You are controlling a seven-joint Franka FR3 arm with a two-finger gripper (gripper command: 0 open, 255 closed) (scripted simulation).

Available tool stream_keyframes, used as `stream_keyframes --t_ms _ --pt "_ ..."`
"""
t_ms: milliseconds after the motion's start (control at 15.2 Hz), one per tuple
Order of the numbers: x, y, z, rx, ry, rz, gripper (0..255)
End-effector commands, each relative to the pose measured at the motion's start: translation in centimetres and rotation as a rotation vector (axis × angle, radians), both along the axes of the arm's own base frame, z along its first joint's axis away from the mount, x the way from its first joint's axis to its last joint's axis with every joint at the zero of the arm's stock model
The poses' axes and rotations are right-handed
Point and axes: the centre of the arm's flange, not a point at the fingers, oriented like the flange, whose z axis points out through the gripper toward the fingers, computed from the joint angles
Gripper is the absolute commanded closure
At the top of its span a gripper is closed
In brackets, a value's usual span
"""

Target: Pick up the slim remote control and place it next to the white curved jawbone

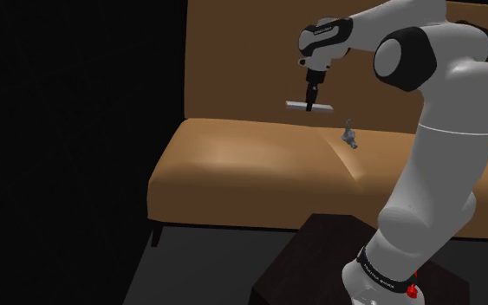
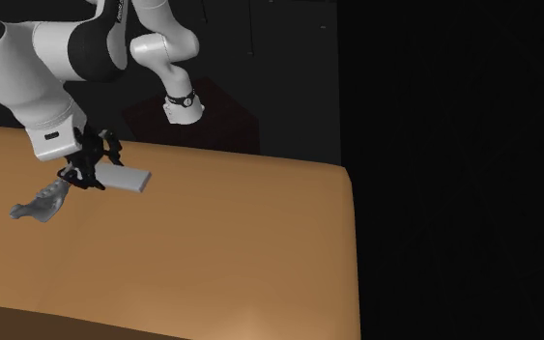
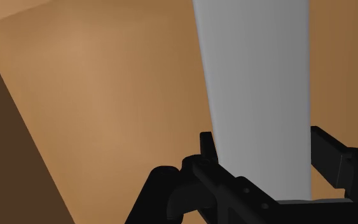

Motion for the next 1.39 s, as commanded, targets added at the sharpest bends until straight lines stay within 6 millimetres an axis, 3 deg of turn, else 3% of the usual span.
stream_keyframes --t_ms 0,198,1320 --pt "-1.1 -2.5 0.0 0.000 0.000 0.002 255" --pt "-2.7 -6.1 0.0 0.000 0.000 0.002 255" --pt "-2.7 -6.3 -8.5 0.000 0.000 0.002 255"
